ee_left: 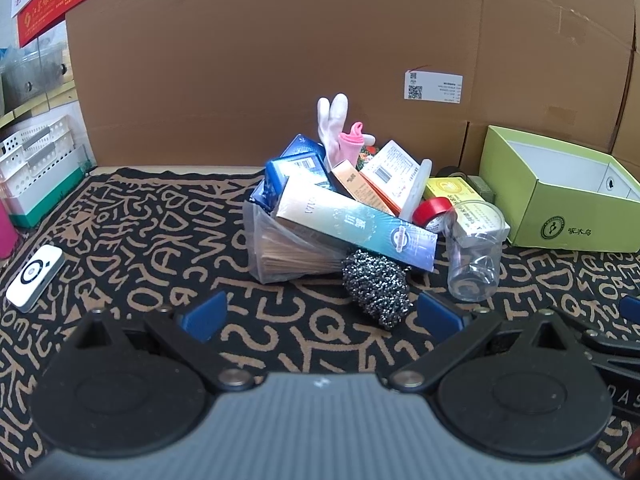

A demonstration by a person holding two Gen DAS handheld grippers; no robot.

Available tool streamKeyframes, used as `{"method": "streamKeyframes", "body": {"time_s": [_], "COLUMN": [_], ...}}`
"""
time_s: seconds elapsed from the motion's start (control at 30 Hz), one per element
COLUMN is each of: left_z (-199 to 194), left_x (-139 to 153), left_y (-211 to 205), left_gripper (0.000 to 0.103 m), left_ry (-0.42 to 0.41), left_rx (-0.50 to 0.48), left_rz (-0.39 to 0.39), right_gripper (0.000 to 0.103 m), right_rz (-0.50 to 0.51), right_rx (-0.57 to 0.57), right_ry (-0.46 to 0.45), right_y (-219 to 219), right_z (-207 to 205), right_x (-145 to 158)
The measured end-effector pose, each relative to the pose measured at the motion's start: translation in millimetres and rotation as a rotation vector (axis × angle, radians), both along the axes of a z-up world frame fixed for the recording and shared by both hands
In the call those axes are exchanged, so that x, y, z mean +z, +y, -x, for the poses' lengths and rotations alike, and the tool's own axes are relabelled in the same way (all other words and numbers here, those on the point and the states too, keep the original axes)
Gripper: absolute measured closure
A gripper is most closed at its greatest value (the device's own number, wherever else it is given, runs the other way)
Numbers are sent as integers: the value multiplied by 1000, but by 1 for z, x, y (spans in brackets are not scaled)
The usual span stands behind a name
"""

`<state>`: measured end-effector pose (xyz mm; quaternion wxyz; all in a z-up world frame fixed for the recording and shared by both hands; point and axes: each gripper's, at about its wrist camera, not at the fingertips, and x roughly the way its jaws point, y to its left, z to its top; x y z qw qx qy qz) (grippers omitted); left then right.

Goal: Organize objects
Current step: 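Reach both tools into the pile toward the clear cup and steel wool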

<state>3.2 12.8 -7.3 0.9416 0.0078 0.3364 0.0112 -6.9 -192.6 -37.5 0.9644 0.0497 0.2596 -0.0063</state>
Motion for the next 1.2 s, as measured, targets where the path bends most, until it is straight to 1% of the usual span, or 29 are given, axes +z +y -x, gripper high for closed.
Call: {"method": "streamKeyframes", "body": {"time_s": [0.7, 0.8, 0.87, 0.97, 1.07, 1.2], "left_z": [-19, -24, -26, -30, -34, -41], "left_x": [-13, -18, -21, -22, -19, -17], "left_y": [9, 14, 22, 35, 44, 47], "left_gripper": [0, 0, 0, 0, 0, 0], "left_ry": [38, 54, 54, 51, 27, 14], "left_rx": [12, -4, -16, -9, -19, -64], "left_rz": [15, 44, 80, 127, 141, 143], "right_gripper": [0, 0, 0, 0, 0, 0], "right_rz": [-7, -12, -22, -42, -46, -41], "right_rx": [24, 28, 33, 40, 55, 103], "right_ry": [59, 66, 70, 79, 82, 68], "right_y": [5, 5, 4, 3, 5, 13], "right_z": [-24, -28, -30, -35, -43, -56], "right_x": [-9, -12, -14, -18, -22, -25]}}
